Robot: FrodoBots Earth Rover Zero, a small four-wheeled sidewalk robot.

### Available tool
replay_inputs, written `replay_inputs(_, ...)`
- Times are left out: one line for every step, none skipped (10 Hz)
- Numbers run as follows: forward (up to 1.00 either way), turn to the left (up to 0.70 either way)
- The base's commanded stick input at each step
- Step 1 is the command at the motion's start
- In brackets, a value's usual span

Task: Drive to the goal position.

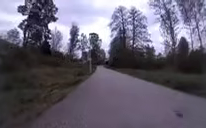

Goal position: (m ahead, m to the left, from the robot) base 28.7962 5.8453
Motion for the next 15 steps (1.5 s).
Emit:
replay_inputs(1.00,0.00)
replay_inputs(1.00,0.00)
replay_inputs(1.00,0.00)
replay_inputs(1.00,0.00)
replay_inputs(1.00,0.00)
replay_inputs(1.00,0.00)
replay_inputs(1.00,0.00)
replay_inputs(1.00,0.00)
replay_inputs(1.00,0.00)
replay_inputs(1.00,0.00)
replay_inputs(1.00,0.15)
replay_inputs(1.00,0.32)
replay_inputs(1.00,0.40)
replay_inputs(1.00,0.40)
replay_inputs(1.00,0.40)
